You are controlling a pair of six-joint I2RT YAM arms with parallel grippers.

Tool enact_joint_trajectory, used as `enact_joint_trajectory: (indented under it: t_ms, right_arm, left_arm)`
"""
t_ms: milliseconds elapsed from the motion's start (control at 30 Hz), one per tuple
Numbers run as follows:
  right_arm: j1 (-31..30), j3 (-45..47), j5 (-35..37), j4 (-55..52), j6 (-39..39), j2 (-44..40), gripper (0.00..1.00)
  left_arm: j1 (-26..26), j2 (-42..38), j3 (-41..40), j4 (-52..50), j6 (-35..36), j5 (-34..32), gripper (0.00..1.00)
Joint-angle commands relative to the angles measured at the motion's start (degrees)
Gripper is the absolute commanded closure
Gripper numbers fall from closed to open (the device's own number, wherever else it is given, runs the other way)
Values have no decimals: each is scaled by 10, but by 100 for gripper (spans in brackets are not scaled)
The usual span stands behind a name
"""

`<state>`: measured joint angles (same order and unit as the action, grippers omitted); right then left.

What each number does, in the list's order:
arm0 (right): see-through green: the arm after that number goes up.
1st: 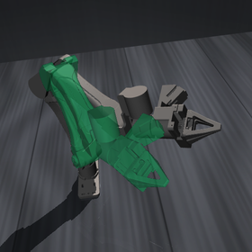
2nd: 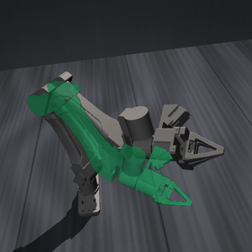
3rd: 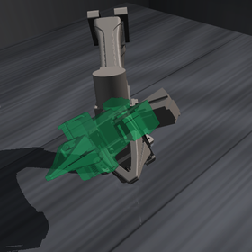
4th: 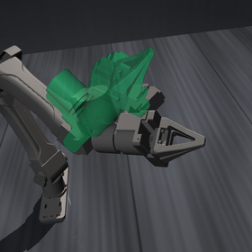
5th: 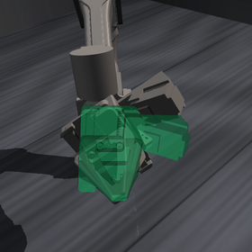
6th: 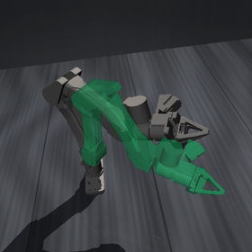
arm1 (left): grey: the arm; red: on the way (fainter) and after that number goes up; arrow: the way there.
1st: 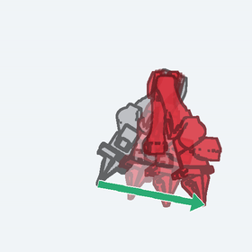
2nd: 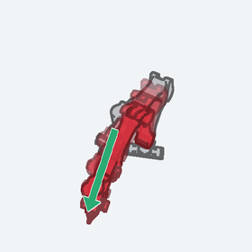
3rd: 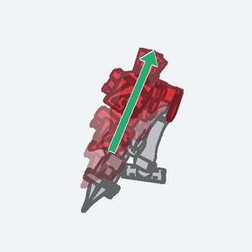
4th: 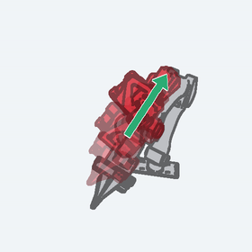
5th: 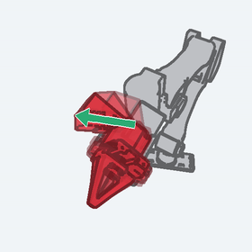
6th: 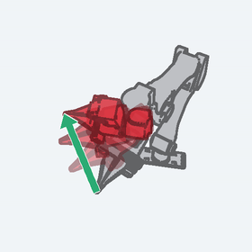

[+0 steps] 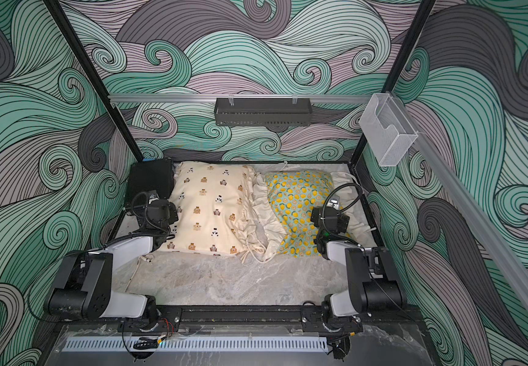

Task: Zip up pillowcases
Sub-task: Reset both arms

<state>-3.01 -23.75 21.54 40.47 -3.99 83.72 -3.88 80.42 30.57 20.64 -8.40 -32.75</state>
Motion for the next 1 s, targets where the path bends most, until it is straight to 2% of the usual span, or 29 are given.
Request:
enact_joint_trajectory:
  t_ms: [0, 67, 133, 200, 300, 467, 533, 567, 600, 667, 733, 833, 867, 967]
  right_arm:
    - [-2, 44, -111, 141, 46, 30, 1]
    - [-2, 36, -106, 161, 45, 55, 1]
    - [-1, 10, -107, 83, 41, 39, 1]
    - [0, 17, -106, 114, 42, 50, 1]
    - [0, 15, -107, 96, 42, 41, 1]
    - [-1, 16, -106, 104, 43, 45, 1]
    - [-1, 14, -106, 97, 43, 42, 1]
    - [-1, 16, -107, 102, 42, 44, 1]
    - [-1, 15, -106, 101, 42, 43, 1]
    - [-1, 15, -106, 100, 43, 43, 1]
    - [-1, 14, -106, 99, 43, 43, 1]
    - [-1, 15, -106, 100, 43, 43, 1]
    - [-1, 15, -106, 99, 43, 43, 1]
    - [-1, 15, -106, 99, 43, 43, 1]
  left_arm:
    - [19, -13, -17, 73, 26, 79, 1]
    - [18, -15, -16, 65, 32, 88, 1]
    - [18, -23, -24, 70, 36, 102, 1]
    - [18, -24, -28, 77, 40, 109, 1]
    - [21, 4, -52, 169, 58, 124, 1]
    - [28, 52, -49, 187, 42, 125, 1]
    - [32, 93, -74, 291, 47, 104, 1]
    - [34, 101, -72, 302, 48, 104, 1]
    - [38, 92, -70, 282, 42, 113, 1]
    - [44, 63, -39, 169, 16, 122, 2]
    - [46, 77, -58, 235, 34, 130, 1]
    - [47, 63, -44, 182, 16, 129, 2]
    - [46, 71, -52, 211, 25, 127, 1]
    - [46, 66, -46, 192, 19, 127, 1]
